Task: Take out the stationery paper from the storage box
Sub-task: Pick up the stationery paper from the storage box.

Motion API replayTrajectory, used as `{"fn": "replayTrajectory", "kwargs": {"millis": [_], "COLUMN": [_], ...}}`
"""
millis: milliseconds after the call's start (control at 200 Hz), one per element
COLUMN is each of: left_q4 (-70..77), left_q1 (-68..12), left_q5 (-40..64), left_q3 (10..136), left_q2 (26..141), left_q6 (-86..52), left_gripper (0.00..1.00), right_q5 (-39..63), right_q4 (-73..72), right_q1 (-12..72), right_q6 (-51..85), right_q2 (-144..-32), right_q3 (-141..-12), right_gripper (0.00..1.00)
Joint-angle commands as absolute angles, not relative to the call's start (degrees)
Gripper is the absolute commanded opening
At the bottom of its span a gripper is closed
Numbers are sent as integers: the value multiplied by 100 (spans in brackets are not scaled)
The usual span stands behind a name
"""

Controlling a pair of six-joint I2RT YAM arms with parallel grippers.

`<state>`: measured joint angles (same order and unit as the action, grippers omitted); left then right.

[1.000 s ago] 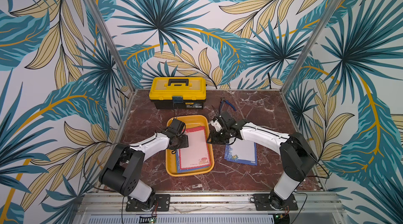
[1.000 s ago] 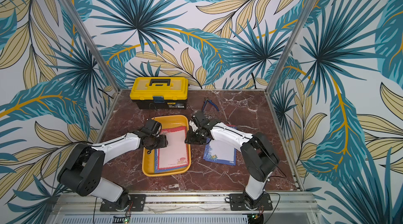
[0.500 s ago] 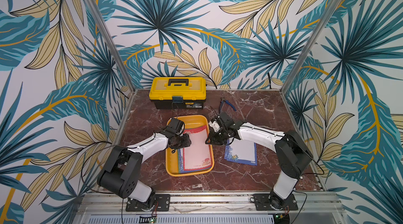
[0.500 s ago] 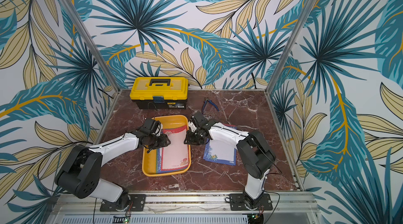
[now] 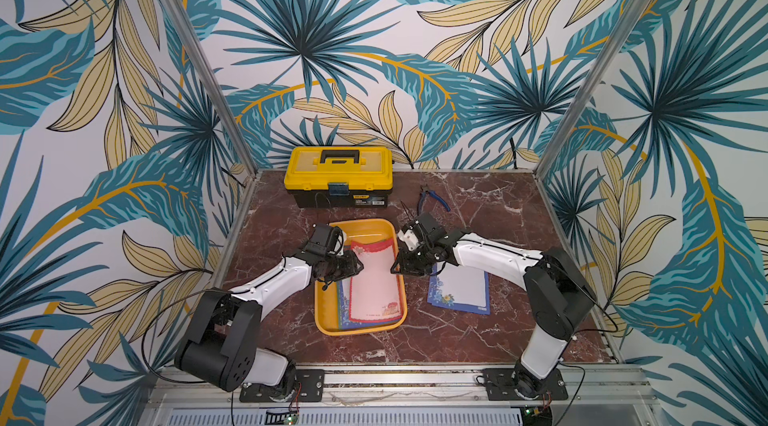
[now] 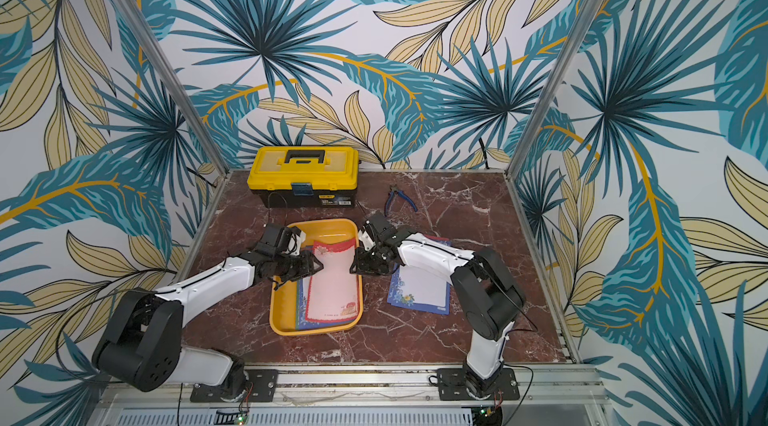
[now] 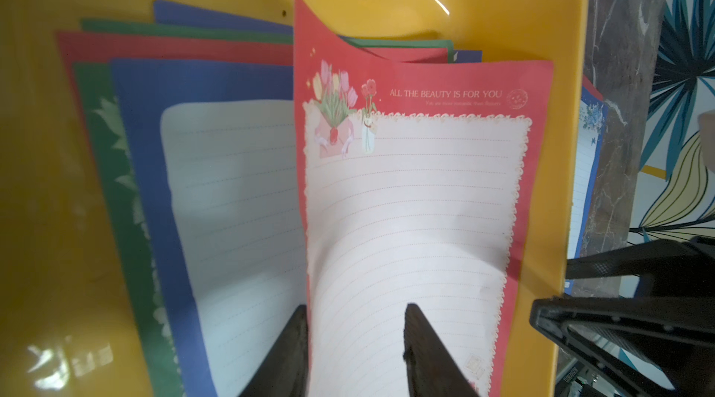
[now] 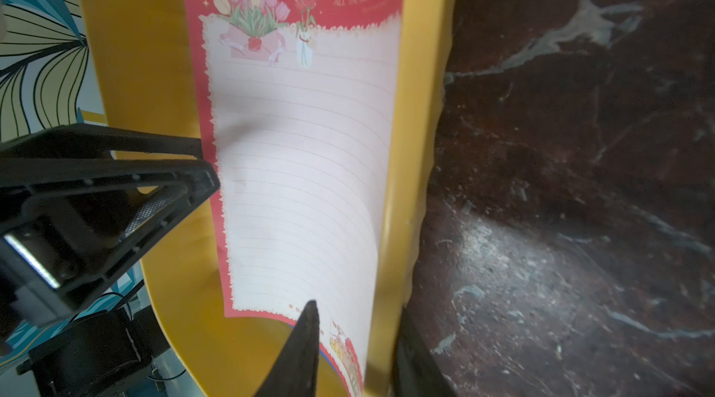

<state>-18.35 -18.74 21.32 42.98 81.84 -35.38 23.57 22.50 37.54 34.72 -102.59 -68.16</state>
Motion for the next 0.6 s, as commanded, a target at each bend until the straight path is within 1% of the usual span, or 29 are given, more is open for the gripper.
{"fn": "replayTrajectory", "kwargs": {"millis": [0, 180, 340, 401, 441, 531, 596], "left_q4": [-1620, -1627, -1631, -1629, -1630, -1628, -1628], "left_q1": [-1834, -1828, -1814, -1811, -1814, -1814, -1802], "left_q5": [2382, 2329, 2293, 2285, 2279, 2250, 2293], "left_q3": [4244, 4263, 4301, 4306, 4305, 4315, 4332], "left_q2": [8315, 8471, 8499, 8483, 8453, 8379, 8289], "left_q6": [-3529, -3471, -3394, -3379, -3345, -3271, -3227], "left_gripper": [40, 36, 21, 18, 14, 1, 0], "right_q5": [2518, 2527, 2471, 2424, 2377, 2216, 2089], "right_q4": [2118, 2131, 2295, 2473, 2572, 2676, 2852], "right_q1": [3788, 3788, 3785, 3788, 3788, 3781, 3783], "right_q6": [3531, 3521, 3465, 3398, 3360, 3298, 3234], "right_q2": [-10371, -10349, -10334, -10336, -10323, -10245, -10197], "right_q3": [-6795, -6813, -6902, -7031, -7101, -7163, -7250], "right_gripper": [31, 31, 31, 31, 31, 31, 31]}}
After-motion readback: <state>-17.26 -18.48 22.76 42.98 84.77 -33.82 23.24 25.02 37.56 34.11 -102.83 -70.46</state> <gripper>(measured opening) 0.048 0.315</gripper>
